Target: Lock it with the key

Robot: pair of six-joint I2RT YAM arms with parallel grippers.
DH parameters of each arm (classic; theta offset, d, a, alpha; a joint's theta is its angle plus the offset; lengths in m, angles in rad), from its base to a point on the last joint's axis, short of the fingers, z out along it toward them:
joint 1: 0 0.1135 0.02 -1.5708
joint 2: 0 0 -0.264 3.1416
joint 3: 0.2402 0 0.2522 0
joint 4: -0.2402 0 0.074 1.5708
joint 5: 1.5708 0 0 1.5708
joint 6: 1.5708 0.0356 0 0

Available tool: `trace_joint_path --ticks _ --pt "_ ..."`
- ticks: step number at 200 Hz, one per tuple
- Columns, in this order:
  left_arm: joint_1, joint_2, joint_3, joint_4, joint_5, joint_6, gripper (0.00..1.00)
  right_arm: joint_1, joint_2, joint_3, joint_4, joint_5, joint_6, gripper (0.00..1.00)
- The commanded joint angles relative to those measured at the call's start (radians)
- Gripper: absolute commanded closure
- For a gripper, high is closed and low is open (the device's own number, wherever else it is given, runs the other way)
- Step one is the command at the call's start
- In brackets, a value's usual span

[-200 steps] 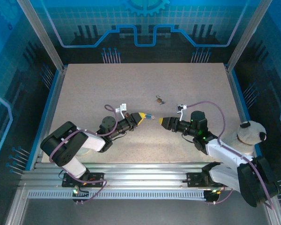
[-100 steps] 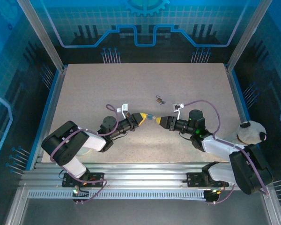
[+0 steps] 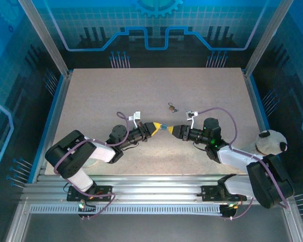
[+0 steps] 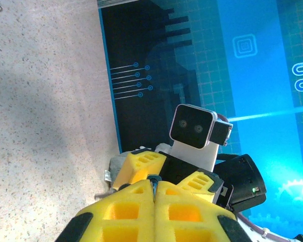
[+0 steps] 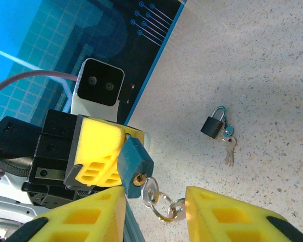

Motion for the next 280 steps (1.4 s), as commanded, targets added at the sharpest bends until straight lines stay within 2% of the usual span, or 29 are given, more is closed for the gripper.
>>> trace_joint_path --ticks 1,131,280 --pt "-0.006 0.008 0.026 0.062 0.017 -0.002 1.0 0.005 -0.002 0.02 0.042 -0.028 -0.011 0.65" --pt "-0.008 0.017 0.041 0.062 0.033 -0.022 1.0 0.015 0.0 0.018 0.083 -0.05 -0.005 0.75" --pt "-0.006 0.02 0.04 0.062 0.036 -0.021 1.0 0.014 -0.017 0.013 0.056 -0.017 -0.012 0.86"
